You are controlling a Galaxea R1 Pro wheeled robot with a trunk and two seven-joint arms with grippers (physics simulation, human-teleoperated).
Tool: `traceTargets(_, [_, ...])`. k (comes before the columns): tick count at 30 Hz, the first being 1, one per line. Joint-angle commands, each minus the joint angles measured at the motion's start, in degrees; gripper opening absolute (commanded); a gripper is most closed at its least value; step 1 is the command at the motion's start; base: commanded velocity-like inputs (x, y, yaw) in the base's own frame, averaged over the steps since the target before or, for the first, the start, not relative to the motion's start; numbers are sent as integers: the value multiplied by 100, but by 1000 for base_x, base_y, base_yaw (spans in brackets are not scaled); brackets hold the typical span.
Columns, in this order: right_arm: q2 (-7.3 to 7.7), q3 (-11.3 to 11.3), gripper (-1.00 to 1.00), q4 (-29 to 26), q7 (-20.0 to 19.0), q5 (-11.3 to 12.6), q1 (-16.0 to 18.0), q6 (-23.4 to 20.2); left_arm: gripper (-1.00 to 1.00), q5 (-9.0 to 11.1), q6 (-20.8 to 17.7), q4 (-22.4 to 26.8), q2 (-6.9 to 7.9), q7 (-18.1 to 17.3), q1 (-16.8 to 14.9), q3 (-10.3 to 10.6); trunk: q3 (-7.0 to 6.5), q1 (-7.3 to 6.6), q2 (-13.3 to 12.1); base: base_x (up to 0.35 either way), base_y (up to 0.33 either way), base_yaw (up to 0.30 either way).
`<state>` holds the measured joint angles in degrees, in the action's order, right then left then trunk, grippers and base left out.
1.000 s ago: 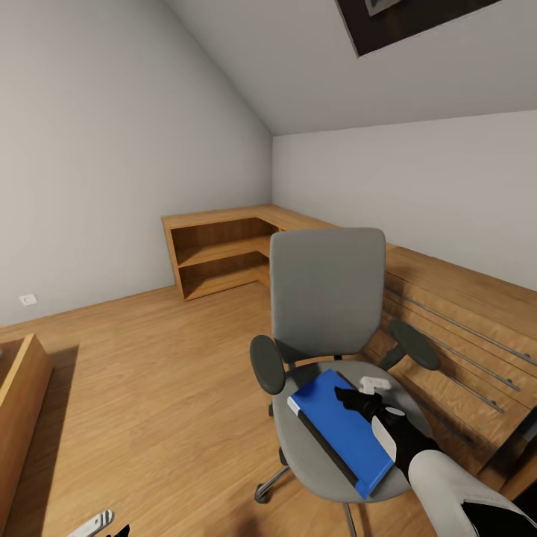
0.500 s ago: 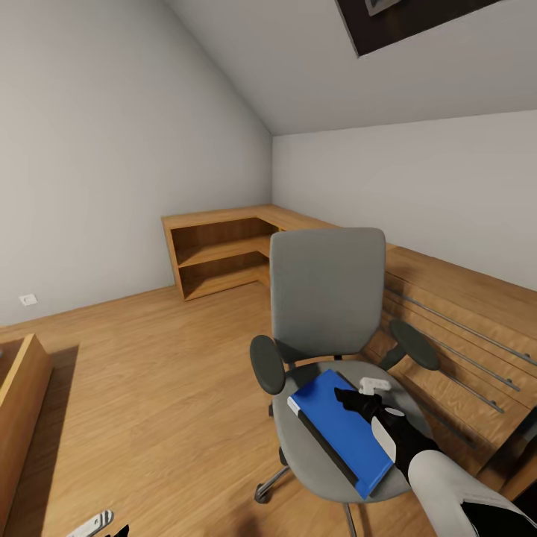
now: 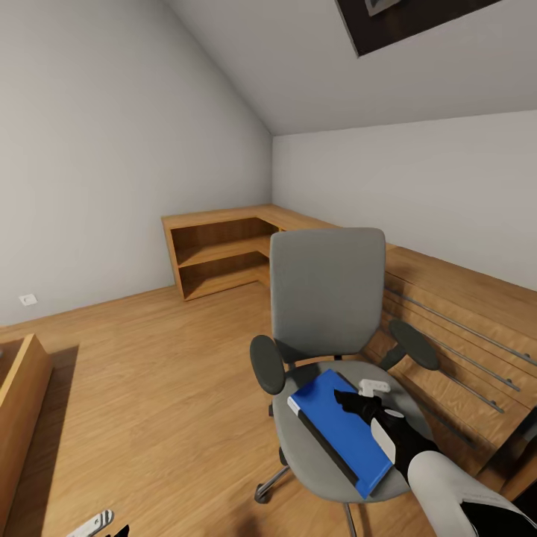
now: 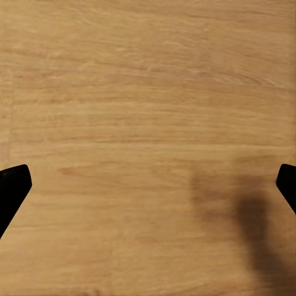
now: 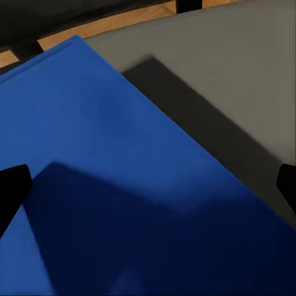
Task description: In the bedroom, organize the workspace by keeping the computer under the desk, ensuring the monitor is on the desk, placing the keyboard on the desk next to the monitor, placing the mouse on the desk next to the keyboard, moving the folder from the swivel chair onto the desk next to the mouse, stacking the notebook on top of the folder with the pen on top of the notebook, and positioning the swivel chair next to the desk.
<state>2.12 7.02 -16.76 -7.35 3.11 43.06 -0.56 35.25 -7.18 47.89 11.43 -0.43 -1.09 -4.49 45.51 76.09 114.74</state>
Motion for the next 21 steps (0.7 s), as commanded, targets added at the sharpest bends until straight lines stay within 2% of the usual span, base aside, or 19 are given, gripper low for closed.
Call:
traceTargets(1, [-1, 19, 100, 34, -33, 23, 0, -6, 100, 57, -38, 9, -1, -3, 1, -9, 6, -1, 2, 0, 0, 0])
traceTargets(21, [16, 32, 100, 66, -64, 41, 0, 19, 100, 60, -38, 9, -1, -19, -3, -17, 6, -1, 2, 0, 0, 0])
